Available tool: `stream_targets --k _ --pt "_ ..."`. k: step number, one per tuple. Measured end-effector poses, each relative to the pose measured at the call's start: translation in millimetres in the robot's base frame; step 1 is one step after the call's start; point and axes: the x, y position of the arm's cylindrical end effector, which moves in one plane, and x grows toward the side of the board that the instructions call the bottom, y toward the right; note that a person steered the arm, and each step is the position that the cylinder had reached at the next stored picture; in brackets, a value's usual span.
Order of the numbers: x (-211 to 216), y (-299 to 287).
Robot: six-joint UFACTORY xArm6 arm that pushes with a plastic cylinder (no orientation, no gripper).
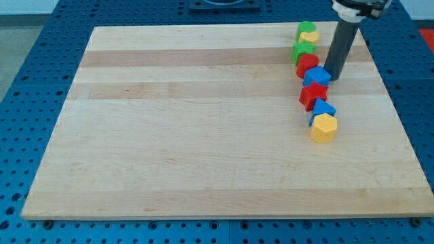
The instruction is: Slide the blue cube and red star slightly to left
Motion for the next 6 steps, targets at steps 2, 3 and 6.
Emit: stream_targets --k 2,3,6 --pt "0.0 18.0" --pt "0.2 5.6" --pt "-6.9 23.2"
